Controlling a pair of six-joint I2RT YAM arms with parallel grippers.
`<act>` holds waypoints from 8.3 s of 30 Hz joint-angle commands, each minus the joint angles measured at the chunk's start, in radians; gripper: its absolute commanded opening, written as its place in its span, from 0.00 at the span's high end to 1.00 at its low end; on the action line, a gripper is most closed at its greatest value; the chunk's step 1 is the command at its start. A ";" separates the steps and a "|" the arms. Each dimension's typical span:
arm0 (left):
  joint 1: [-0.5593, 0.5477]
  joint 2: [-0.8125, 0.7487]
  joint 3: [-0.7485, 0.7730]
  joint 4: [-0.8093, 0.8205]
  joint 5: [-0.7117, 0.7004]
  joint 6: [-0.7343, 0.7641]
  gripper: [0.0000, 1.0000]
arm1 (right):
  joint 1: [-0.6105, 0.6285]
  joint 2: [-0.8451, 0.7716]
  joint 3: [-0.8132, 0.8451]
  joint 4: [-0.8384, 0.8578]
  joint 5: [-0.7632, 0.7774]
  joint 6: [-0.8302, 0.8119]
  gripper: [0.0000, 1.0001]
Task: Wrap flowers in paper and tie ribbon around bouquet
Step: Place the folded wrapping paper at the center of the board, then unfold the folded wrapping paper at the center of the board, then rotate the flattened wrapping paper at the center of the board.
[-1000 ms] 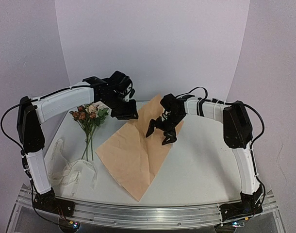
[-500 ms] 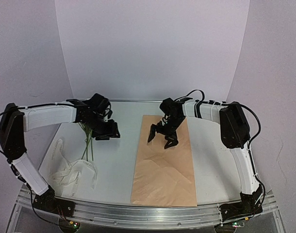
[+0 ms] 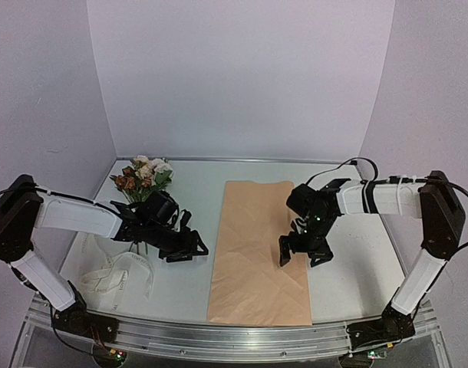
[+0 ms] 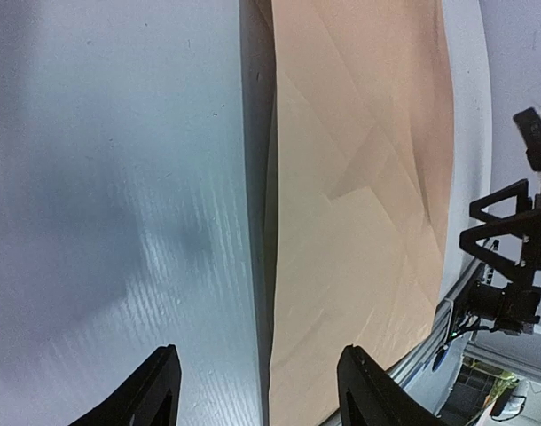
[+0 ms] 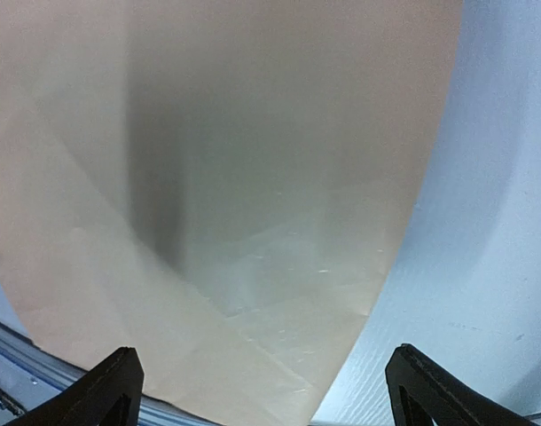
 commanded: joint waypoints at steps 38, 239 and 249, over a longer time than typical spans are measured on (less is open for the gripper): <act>-0.035 0.169 0.337 -0.080 -0.021 0.044 1.00 | -0.009 0.065 -0.161 0.396 -0.097 0.183 0.18; 0.410 0.274 0.288 -0.098 -0.207 0.082 0.00 | -0.151 -0.313 -0.293 0.130 0.071 0.014 0.02; 0.423 0.208 0.378 -0.208 -0.234 0.147 0.00 | -0.220 -0.191 -0.166 0.200 -0.019 0.022 0.11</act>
